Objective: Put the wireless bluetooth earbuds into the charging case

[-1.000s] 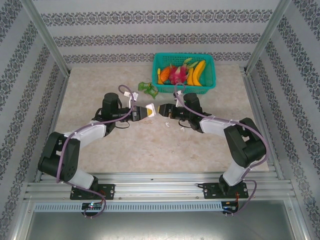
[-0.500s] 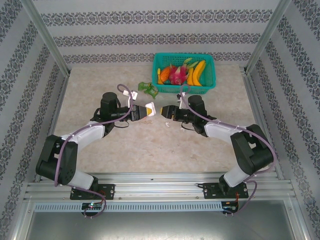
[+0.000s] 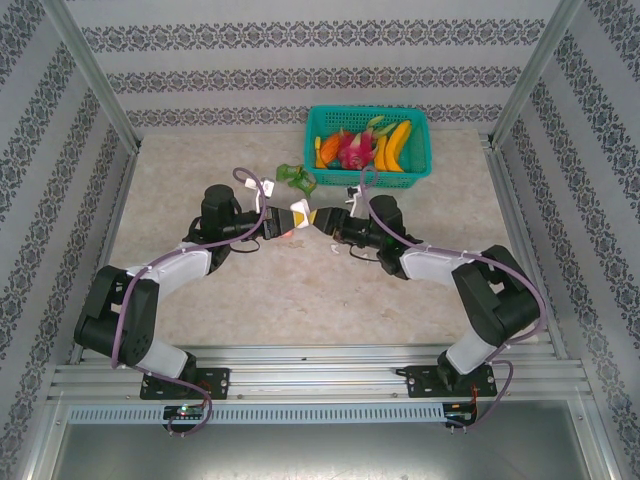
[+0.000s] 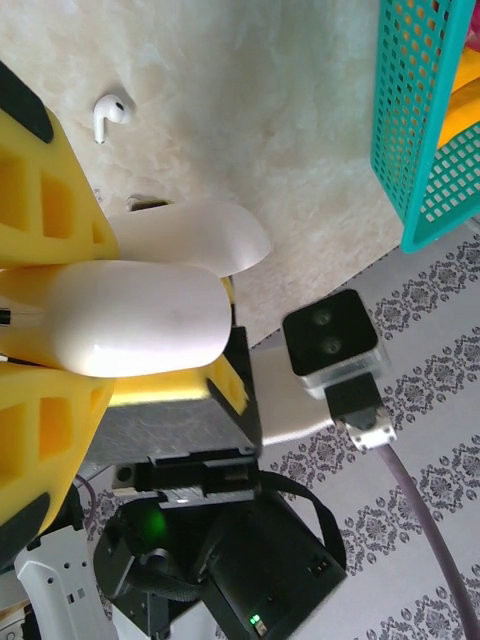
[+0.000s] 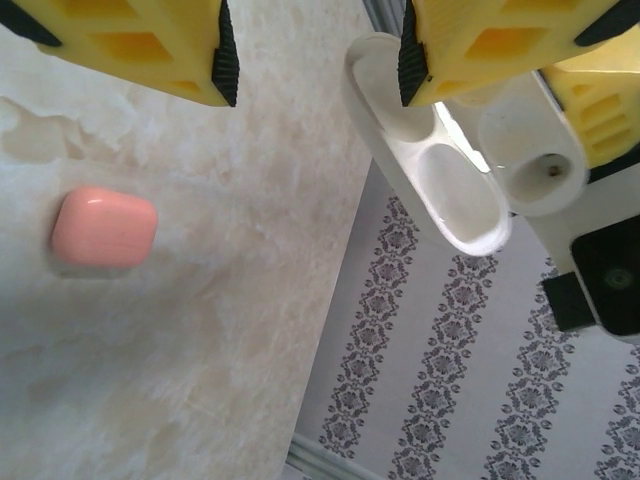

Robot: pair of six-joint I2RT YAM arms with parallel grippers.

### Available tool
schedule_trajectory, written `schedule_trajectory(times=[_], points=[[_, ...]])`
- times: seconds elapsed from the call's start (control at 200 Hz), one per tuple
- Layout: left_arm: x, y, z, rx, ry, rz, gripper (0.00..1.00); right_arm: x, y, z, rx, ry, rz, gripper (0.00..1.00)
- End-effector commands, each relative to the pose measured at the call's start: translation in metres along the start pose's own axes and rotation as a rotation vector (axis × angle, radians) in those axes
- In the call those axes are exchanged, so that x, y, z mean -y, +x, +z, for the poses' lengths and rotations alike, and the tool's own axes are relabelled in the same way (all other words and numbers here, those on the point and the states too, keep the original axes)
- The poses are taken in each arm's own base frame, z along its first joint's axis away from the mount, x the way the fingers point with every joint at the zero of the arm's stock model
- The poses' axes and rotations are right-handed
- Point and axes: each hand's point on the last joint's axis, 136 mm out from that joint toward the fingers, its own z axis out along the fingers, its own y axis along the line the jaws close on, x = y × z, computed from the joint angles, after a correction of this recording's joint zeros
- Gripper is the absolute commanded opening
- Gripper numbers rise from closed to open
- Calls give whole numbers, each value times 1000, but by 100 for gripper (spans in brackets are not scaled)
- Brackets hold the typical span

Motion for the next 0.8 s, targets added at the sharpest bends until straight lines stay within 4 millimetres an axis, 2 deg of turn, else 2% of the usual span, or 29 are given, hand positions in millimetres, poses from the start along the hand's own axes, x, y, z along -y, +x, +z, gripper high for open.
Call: schedule_trajectory(times=[0.0,0.26,0.545,0.794], points=[[3,-6,0,28,17,30,0,-6,-2,8,27,-37,8,47],[5,-5,-1,32,21,32,0,-2,-4,15,44,-37,37,40],[3,1,-1,25,27,27,0,-15,-17,21,64,-90,65,35],[2,5,-2,22,27,26,0,-18,-20,23,69,-114,87,23]])
